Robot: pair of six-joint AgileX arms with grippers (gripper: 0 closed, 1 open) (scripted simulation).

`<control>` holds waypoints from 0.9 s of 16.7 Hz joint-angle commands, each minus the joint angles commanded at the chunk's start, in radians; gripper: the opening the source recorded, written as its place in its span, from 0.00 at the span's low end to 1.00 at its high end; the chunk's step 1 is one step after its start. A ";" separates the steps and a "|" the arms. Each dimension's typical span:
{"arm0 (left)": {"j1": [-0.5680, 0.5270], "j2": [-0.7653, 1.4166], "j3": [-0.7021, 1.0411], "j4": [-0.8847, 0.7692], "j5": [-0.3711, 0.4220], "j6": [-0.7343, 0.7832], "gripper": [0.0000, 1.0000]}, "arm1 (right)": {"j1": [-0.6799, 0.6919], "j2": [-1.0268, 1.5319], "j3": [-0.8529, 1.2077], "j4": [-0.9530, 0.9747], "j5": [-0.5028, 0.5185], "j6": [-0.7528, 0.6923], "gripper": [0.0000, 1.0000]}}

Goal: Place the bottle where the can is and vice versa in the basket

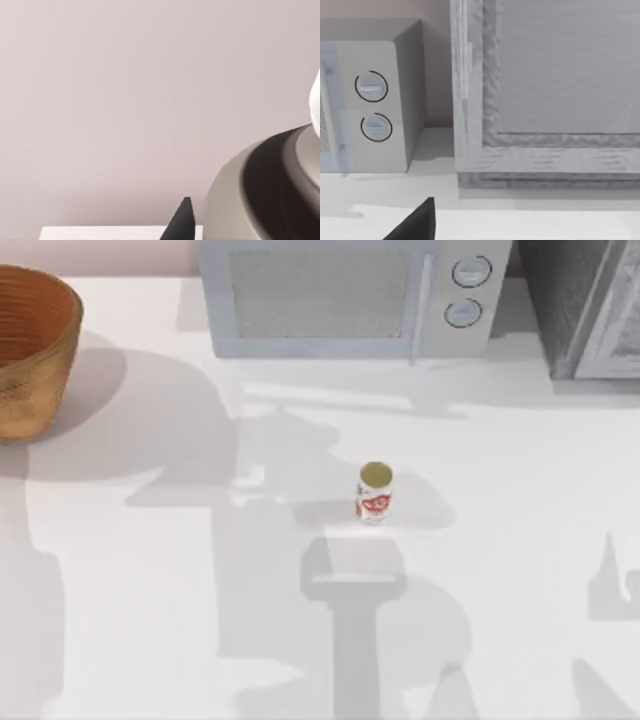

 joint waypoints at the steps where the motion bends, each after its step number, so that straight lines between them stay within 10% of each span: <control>1: 0.004 -0.004 -0.003 0.002 0.002 0.002 0.00 | 0.000 0.000 0.000 0.000 0.000 0.000 1.00; 13: -0.037 0.196 0.023 0.176 -0.033 -0.007 0.00 | 0.000 0.000 0.000 0.000 0.000 0.000 1.00; 15: -0.037 0.196 0.023 0.176 -0.033 -0.007 0.15 | 0.000 0.000 0.000 0.000 0.000 0.000 1.00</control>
